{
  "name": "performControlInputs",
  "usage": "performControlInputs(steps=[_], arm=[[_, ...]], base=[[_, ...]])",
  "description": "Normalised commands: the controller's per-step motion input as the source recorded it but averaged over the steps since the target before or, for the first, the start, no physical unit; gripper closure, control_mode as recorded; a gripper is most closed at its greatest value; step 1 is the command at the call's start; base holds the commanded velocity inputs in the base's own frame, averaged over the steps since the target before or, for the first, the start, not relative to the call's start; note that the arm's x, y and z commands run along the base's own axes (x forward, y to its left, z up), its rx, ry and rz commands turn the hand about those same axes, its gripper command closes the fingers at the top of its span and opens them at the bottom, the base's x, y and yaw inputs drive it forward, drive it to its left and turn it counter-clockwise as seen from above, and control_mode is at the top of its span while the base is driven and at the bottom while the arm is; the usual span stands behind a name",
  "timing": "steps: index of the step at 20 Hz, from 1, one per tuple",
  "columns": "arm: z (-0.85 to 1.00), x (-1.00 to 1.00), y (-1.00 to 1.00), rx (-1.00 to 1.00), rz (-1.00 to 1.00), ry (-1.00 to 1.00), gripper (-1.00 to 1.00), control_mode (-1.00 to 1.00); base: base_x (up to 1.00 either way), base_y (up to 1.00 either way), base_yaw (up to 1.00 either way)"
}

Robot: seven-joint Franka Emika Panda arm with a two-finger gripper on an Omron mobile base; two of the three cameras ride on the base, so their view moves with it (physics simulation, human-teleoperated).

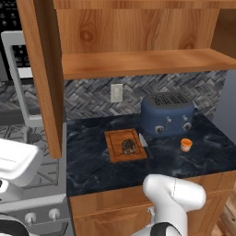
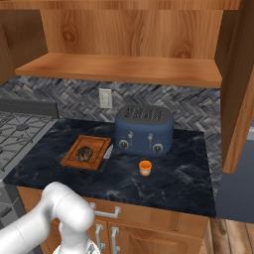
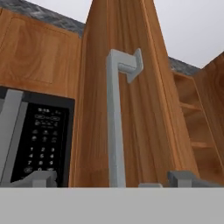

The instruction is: Pick the bread, place it on the cutting board, pick the jam, place it on the counter, and close the cabinet.

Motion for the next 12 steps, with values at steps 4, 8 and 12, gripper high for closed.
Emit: performControlInputs(steps=[4,8,12], arm=[[0.00,0.10,0.08,0.00,-0.10,-0.01,-1.00,-1.00],[0.00,0.00,0.00,0.00,-0.11,-0.01,-1.00,-1.00],[0.00,0.00,0.00,0.00,-0.10,-0.01,-1.00,-1.00]], base=[[0.00,0.00,0.00],[0.00,0.00,0.00],[0.00,0.00,0.00]])
